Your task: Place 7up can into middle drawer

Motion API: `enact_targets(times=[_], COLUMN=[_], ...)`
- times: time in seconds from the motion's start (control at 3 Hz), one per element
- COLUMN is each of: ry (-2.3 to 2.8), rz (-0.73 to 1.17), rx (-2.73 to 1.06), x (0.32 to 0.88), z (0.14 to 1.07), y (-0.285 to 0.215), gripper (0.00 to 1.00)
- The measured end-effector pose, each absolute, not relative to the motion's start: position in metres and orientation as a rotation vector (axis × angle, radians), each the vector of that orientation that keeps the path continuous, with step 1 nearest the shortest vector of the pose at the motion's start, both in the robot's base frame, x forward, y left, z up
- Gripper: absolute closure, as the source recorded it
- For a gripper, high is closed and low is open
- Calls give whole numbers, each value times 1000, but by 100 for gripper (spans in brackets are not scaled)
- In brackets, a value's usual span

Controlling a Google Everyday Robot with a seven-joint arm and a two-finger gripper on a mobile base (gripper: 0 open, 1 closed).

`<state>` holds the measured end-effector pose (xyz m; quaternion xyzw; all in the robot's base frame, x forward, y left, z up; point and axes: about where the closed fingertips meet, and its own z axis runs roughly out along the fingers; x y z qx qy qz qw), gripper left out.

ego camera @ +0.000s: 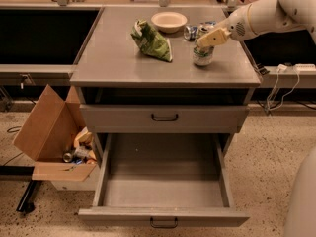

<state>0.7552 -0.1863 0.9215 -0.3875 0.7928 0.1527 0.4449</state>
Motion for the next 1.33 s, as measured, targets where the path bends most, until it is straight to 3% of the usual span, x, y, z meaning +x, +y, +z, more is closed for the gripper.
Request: enact_targets(times=[0.33, 1.0, 1.33], ry=[1916, 1890, 1875], rz=[396, 438, 430], rx=[-956, -967, -1188], x=[719, 687, 628], z=[947, 956, 940], y=[-178, -171, -156], gripper=[96, 100, 100])
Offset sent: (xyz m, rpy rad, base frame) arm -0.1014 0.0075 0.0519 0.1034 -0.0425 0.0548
